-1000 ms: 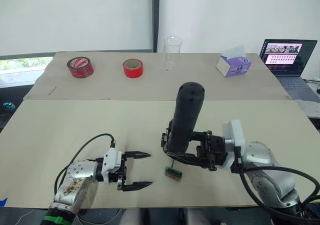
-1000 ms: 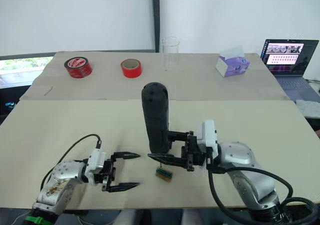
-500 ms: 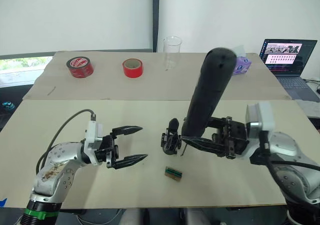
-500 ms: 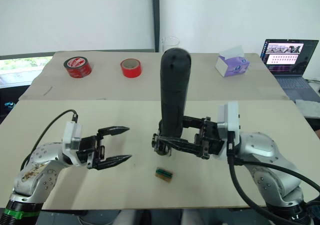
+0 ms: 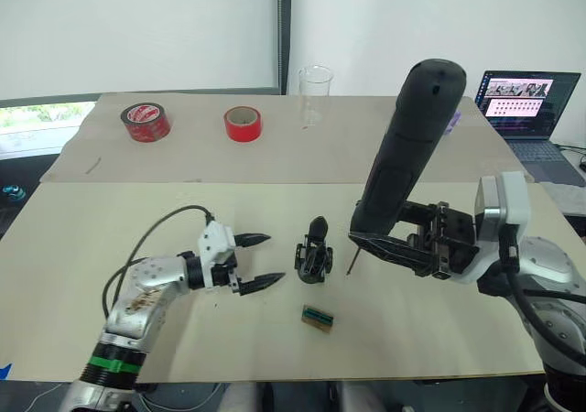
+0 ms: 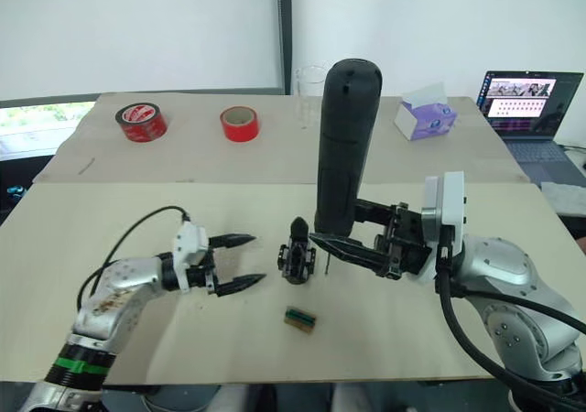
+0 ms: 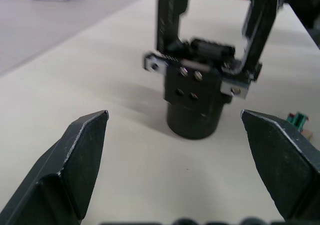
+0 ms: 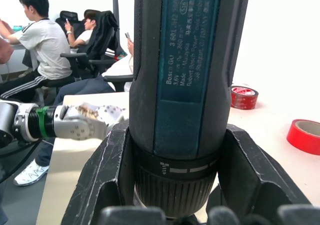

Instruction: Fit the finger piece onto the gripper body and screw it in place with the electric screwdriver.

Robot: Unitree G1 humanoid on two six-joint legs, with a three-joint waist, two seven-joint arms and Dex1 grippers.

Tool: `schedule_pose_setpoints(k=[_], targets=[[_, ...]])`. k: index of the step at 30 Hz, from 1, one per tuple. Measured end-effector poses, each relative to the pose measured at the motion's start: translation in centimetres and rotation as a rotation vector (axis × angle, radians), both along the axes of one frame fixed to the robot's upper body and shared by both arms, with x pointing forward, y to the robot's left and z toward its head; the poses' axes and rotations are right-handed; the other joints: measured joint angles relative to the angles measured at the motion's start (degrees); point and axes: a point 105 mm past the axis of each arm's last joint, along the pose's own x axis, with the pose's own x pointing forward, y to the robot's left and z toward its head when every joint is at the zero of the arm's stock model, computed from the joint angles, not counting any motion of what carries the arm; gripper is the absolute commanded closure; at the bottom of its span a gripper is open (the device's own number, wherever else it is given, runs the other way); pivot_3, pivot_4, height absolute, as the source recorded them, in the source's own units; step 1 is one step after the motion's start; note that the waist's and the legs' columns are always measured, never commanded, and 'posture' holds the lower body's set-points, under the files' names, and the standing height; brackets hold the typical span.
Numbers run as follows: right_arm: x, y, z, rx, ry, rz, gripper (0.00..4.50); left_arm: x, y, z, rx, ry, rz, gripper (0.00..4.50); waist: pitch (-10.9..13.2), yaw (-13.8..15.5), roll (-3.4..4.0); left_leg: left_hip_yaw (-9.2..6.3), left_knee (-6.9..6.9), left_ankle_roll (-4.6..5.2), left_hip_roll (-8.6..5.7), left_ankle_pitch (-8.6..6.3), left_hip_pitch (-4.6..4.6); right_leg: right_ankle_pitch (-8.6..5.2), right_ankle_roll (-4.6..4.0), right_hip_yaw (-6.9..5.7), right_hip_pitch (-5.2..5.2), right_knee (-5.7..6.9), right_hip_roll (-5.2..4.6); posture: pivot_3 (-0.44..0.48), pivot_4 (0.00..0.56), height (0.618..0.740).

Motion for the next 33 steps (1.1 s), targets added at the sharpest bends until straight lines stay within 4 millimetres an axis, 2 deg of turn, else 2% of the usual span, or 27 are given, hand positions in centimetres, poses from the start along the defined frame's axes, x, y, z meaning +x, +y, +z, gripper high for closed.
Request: schedule_pose_setpoints(k=[10, 16, 24, 27, 30, 33], targets=[[0.1, -0.2, -0.3, -0.005, 0.009, -0.011, 2.58, 0.4, -3.8, -2.5, 0.059, -0.003, -0.061, 0.02, 0.0, 0.0, -0.01, -0.02, 0.02, 0.01, -0.01, 0.0, -0.03, 0.01, 0.01, 0.01, -0.01, 0.0, -0.03, 0.0, 0.15, 0.74], [0.2, -0.2, -0.4, -0.013, 0.008, -0.021, 2.58, 0.6, -4.6, -2.9, 0.067, -0.021, -0.053, 0.02, 0.0, 0.0, -0.01, -0.03, 0.02, 0.01, 0.0, 0.0, -0.03, 0.01, 0.01, 0.01, -0.01, 0.01, -0.04, 0.0, 0.15, 0.74], [0.3, -0.3, -0.4, -0.013, 0.008, -0.024, 2.58, 0.8, -4.8, -2.9, 0.064, -0.024, -0.041, 0.02, 0.0, 0.1, -0.01, -0.04, 0.04, 0.01, -0.01, 0.0, -0.02, 0.01, 0.02, 0.0, 0.01, 0.01, -0.06, 0.0, 0.15, 0.74], [0.3, -0.3, -0.4, -0.014, 0.007, -0.026, 2.58, 0.9, -5.0, -2.9, 0.057, -0.021, -0.039, 0.76, 0.0, 0.2, -0.01, -0.04, 0.05, 0.02, -0.01, 0.0, -0.02, 0.02, 0.03, 0.0, 0.02, 0.01, -0.07, 0.0, 0.15, 0.74], [0.3, -0.3, -0.4, -0.02, 0.005, -0.031, 2.58, 1.1, -5.1, -2.9, 0.05, -0.019, -0.032, 2.1, 0.0, 0.4, -0.01, -0.04, 0.06, 0.02, -0.02, 0.0, -0.02, 0.02, 0.03, 0.0, 0.03, 0.01, -0.07, 0.0, 0.15, 0.74], [0.4, -0.3, -0.5, -0.027, 0.003, -0.036, 2.58, 1.1, -5.1, -2.9, 0.048, -0.019, -0.033, 2.18, 0.0, 0.4, -0.01, -0.04, 0.06, 0.02, -0.03, 0.0, -0.02, 0.02, 0.04, 0.0, 0.04, 0.01, -0.07, 0.0, 0.15, 0.74]])
